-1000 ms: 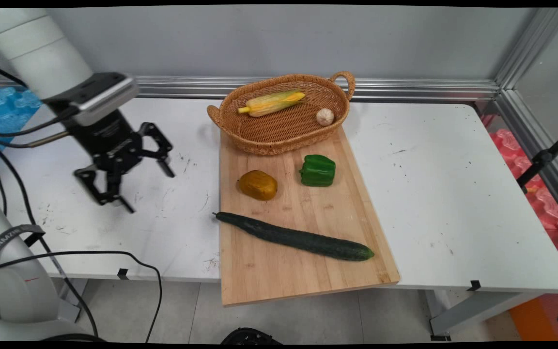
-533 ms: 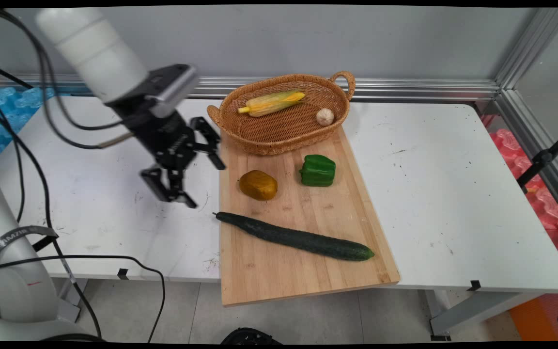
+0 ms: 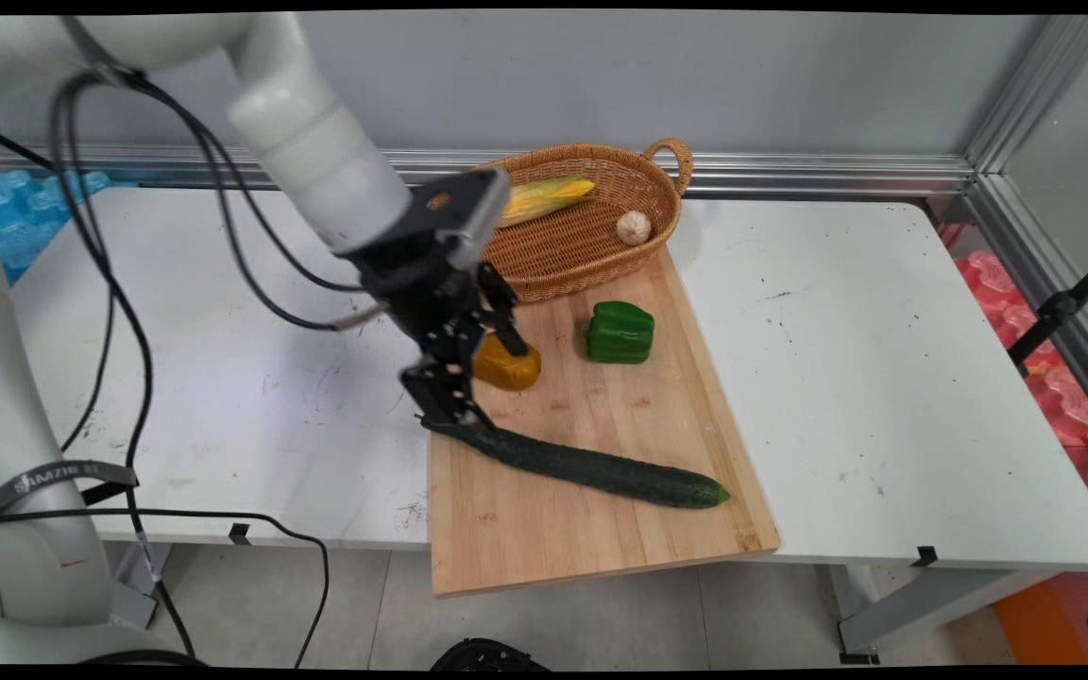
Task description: Pick up the cucumber from the cutting board
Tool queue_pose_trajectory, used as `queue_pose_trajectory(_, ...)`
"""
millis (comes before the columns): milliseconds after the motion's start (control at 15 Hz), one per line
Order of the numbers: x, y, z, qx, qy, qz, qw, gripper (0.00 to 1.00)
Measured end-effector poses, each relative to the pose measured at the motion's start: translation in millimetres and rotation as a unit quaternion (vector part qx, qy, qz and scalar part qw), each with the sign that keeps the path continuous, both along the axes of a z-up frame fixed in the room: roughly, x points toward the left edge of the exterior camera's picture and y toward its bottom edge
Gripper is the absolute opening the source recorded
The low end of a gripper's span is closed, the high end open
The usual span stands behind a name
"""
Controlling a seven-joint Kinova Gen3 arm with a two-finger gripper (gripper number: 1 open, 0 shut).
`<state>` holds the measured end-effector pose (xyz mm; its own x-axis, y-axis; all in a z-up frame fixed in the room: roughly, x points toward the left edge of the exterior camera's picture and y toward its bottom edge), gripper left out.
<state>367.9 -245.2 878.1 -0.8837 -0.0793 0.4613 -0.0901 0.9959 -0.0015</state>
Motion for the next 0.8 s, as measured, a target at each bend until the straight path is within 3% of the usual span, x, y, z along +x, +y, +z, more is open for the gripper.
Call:
queue_pose_trajectory(400, -43.7, -13.3, -46.5, 0.015, -0.011, 0.028, 0.9994, 1.00)
queue_pose_trajectory(800, -67.1, -19.8, -79.8, 0.029, -0.019, 0.040, 0.9986, 1.00)
